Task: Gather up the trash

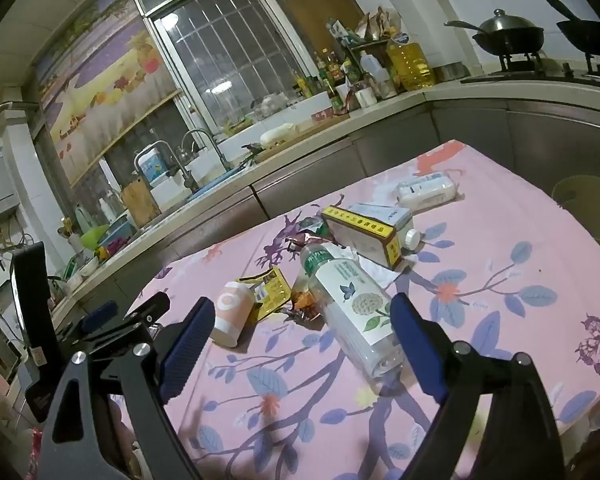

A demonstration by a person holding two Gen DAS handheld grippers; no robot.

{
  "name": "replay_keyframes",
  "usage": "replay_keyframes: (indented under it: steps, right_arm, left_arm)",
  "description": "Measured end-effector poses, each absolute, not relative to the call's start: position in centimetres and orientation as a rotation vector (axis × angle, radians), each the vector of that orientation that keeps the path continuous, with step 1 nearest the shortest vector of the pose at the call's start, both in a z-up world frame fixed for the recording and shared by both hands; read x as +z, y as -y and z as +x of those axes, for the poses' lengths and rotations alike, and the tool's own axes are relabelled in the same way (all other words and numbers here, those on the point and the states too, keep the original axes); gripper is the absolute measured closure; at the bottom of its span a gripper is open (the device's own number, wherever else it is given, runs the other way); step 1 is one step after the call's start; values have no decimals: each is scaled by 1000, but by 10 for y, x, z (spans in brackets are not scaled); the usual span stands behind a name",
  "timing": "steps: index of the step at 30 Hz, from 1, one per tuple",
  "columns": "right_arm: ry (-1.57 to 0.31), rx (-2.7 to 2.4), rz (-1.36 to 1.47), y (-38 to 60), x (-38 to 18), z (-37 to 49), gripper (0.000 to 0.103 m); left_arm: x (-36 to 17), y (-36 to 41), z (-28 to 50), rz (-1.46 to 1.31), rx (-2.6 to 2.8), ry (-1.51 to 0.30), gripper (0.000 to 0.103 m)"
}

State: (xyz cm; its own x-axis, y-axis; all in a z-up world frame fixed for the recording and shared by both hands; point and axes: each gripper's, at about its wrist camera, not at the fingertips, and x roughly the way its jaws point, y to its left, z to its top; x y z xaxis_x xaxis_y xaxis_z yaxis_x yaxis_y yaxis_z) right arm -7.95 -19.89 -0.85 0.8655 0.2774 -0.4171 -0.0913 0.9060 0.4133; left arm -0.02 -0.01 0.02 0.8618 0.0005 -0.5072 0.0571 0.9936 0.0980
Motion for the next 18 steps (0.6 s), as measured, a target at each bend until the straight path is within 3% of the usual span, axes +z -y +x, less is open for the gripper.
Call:
replay_keyframes:
  steps: [18]
  right_arm:
    - [-499,196,406,199,-8,-79,17]
  left_arm:
    - [-10,3,3,130,-30,-553,6]
